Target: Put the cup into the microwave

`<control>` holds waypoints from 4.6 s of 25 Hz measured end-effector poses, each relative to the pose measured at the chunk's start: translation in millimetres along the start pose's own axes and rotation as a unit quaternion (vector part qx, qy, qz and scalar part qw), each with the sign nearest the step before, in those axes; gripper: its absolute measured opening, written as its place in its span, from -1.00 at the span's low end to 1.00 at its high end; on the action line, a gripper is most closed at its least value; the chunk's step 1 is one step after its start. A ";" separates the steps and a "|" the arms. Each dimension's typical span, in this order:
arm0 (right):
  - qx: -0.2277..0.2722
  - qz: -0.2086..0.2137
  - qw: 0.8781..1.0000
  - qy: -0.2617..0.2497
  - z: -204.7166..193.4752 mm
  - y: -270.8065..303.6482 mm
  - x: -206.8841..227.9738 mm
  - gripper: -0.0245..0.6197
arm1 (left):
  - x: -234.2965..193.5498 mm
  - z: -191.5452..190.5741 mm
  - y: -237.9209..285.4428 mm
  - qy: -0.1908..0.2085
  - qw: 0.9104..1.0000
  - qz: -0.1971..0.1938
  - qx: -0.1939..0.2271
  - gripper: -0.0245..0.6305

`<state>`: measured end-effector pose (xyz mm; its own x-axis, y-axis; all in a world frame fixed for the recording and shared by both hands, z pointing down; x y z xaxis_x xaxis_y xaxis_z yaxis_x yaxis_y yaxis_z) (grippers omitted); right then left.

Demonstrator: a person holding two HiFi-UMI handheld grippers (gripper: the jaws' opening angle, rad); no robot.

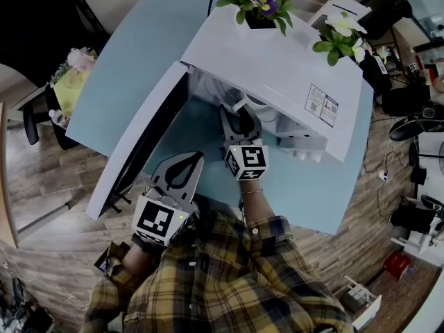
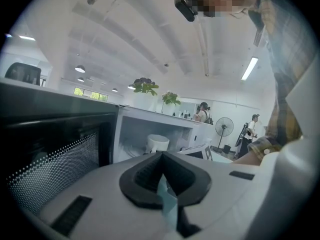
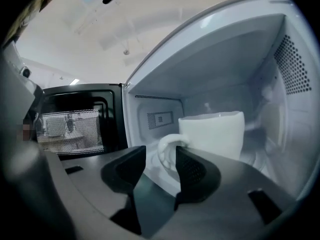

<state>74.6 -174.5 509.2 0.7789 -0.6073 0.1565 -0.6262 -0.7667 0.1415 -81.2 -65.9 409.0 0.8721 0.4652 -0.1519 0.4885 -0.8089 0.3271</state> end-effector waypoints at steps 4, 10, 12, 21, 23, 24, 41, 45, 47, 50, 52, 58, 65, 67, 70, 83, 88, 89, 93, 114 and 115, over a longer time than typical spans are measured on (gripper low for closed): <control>-0.002 0.001 1.000 0.004 -1.1 -4.1 -1.0 -0.37 | -1.1 1.1 -0.2 -0.002 1.000 0.003 -0.002 -0.95; -0.001 -0.004 1.000 0.005 0.9 -11.2 -1.0 -0.37 | -6.6 0.7 0.0 0.003 1.000 0.011 0.011 -0.95; -0.002 -0.003 1.000 0.006 1.4 -13.7 -1.1 -0.37 | -8.2 2.0 0.6 0.002 1.000 0.014 0.016 -0.95; -0.012 -0.001 1.000 0.006 9.3 -31.4 -4.3 -0.37 | -11.9 10.5 1.1 0.002 1.000 0.017 0.025 -0.95; -0.013 0.000 1.000 0.006 13.6 -37.7 -4.5 -0.37 | -12.1 13.1 2.1 0.002 0.999 0.016 0.028 -0.95; -0.013 0.001 1.000 0.006 15.8 -41.1 -4.5 -0.37 | -11.9 14.5 2.9 0.002 0.999 0.015 0.030 -0.95; 0.012 0.041 0.999 0.022 70.6 -111.8 -18.9 -0.37 | 8.7 40.2 20.0 0.017 0.998 -0.026 0.059 -0.95; 0.024 0.051 0.998 0.001 90.3 -131.0 -25.3 -0.38 | 16.9 43.8 22.2 0.020 0.997 -0.034 0.063 -0.95; 0.029 0.051 0.998 -0.009 98.7 -140.6 -28.4 -0.38 | 21.4 45.9 22.8 0.022 0.997 -0.039 0.067 -0.95; 0.033 0.048 0.998 -0.015 107.8 -155.6 -31.6 -0.43 | 28.0 49.1 22.4 0.024 0.996 -0.045 0.074 -0.95; 0.035 0.043 0.998 -0.016 113.9 -165.8 -32.6 -0.49 | 32.2 51.1 21.5 0.025 0.995 -0.048 0.078 -0.95; 0.055 0.024 0.998 -0.015 127.4 -193.6 -33.5 -0.76 | 41.7 53.2 17.1 0.029 0.994 -0.054 0.088 -0.95; 0.058 0.040 0.998 -0.006 132.0 -208.8 -35.7 -0.87 | 51.1 50.8 11.1 0.030 0.994 -0.054 0.091 -0.95; 0.054 0.031 0.998 -0.002 129.5 -212.2 -34.8 -0.89 | 53.6 48.7 10.4 0.031 0.994 -0.055 0.089 -0.95; 0.051 0.028 0.998 0.003 125.5 -214.7 -33.3 -0.91 | 55.7 46.1 10.2 0.034 0.994 -0.056 0.085 -0.95; 0.035 0.019 0.999 -0.006 119.7 -210.8 -24.6 -0.92 | 53.6 42.2 10.9 0.034 0.995 -0.046 0.078 -0.95; 0.031 0.024 0.999 -0.007 118.4 -209.8 -25.6 -0.92 | 53.4 42.7 9.6 0.035 0.995 -0.043 0.080 -0.95; 0.030 0.025 0.999 -0.007 118.3 -209.8 -25.8 -0.92 | 53.3 42.5 9.0 0.035 0.995 -0.042 0.080 -0.95; 0.028 0.028 0.999 -0.007 117.1 -208.9 -27.1 -0.92 | 52.1 40.7 6.8 0.034 0.996 -0.036 0.078 -0.95; 0.038 0.026 0.999 -0.001 113.4 -210.3 -30.2 -0.92 | 47.8 36.7 -2.0 0.036 0.996 -0.023 0.080 -0.95; 0.039 0.027 0.999 -0.001 113.5 -210.5 -30.3 -0.92 | 47.4 36.8 -2.1 0.036 0.996 -0.022 0.080 -0.95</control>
<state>186.7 -18.3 363.7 0.7443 -0.6484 0.1599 -0.6627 -0.7468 0.0563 -39.8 -55.3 366.8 0.8476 0.5222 -0.0935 0.5305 -0.8310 0.1673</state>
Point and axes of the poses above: the fingertips, and each gripper's own axes: y forward along the fingers, x to its right, z out of its top, the point moved 7 cm from there along -y, backward along the fingers, and after that the axes turned 15 degrees about z, right-handed, at the moved point
